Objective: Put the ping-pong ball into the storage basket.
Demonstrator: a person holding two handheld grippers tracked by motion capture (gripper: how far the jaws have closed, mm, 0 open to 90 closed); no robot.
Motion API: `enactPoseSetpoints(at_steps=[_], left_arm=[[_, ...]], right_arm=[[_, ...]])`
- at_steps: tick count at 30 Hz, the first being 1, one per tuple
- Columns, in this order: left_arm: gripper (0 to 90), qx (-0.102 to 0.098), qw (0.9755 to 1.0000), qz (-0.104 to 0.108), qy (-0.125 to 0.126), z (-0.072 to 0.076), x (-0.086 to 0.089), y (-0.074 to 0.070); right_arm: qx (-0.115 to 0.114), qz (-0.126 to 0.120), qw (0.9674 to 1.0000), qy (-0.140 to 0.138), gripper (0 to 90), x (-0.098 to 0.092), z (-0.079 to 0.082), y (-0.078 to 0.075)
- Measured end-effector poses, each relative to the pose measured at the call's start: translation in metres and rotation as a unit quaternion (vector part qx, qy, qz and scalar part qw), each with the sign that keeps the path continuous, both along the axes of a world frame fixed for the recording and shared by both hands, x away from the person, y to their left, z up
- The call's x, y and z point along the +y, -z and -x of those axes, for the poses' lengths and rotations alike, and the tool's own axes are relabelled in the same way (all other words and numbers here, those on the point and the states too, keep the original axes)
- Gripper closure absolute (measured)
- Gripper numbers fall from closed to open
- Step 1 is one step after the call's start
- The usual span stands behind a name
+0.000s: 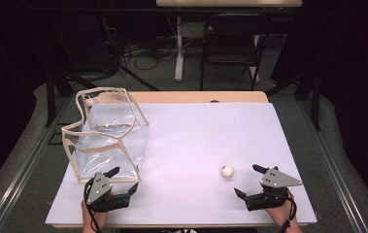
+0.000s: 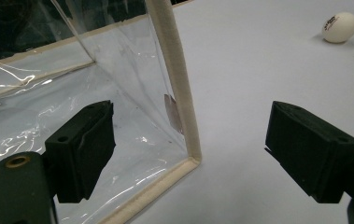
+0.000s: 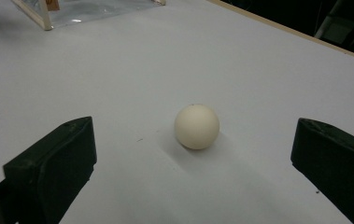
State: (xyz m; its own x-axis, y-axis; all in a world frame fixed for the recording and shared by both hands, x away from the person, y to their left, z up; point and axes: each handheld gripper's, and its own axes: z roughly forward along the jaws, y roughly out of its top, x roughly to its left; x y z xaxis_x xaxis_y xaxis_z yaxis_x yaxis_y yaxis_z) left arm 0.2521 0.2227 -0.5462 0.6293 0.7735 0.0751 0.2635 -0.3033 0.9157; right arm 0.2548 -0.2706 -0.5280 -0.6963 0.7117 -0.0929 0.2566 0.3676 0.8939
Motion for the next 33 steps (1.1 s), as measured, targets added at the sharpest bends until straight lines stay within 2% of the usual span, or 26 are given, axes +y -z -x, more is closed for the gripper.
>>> enactPoseSetpoints(at_steps=[8,13,15,21,28,33], left_arm=[[16.0,-0.002,1.0,-0.006,0.004,-0.006,-0.005,0.001],[16.0,0.005,0.9997,-0.018,0.015,-0.005,-0.007,0.004],[16.0,0.011,0.9997,-0.015,0.017,-0.005,-0.007,0.005],[16.0,0.007,0.9997,-0.012,0.019,-0.001,-0.006,0.003],[16.0,0.009,0.9998,-0.011,0.015,-0.001,-0.005,0.003],[16.0,0.009,0.9998,-0.012,0.015,-0.003,-0.006,0.004]], right_arm=[[-0.002,0.003,1.0,0.002,0.0,-0.002,0.003,0.0],[0.001,0.0,1.0,0.0,0.0,0.002,-0.004,-0.002],[0.0,0.001,1.0,0.001,0.0,0.003,-0.006,-0.003],[-0.003,0.008,1.0,0.001,0.0,0.006,-0.008,-0.007],[0.005,0.02,0.9998,-0.002,0.0,0.013,-0.013,-0.01],[0.011,0.019,0.9998,-0.001,0.0,0.015,-0.016,-0.014]])
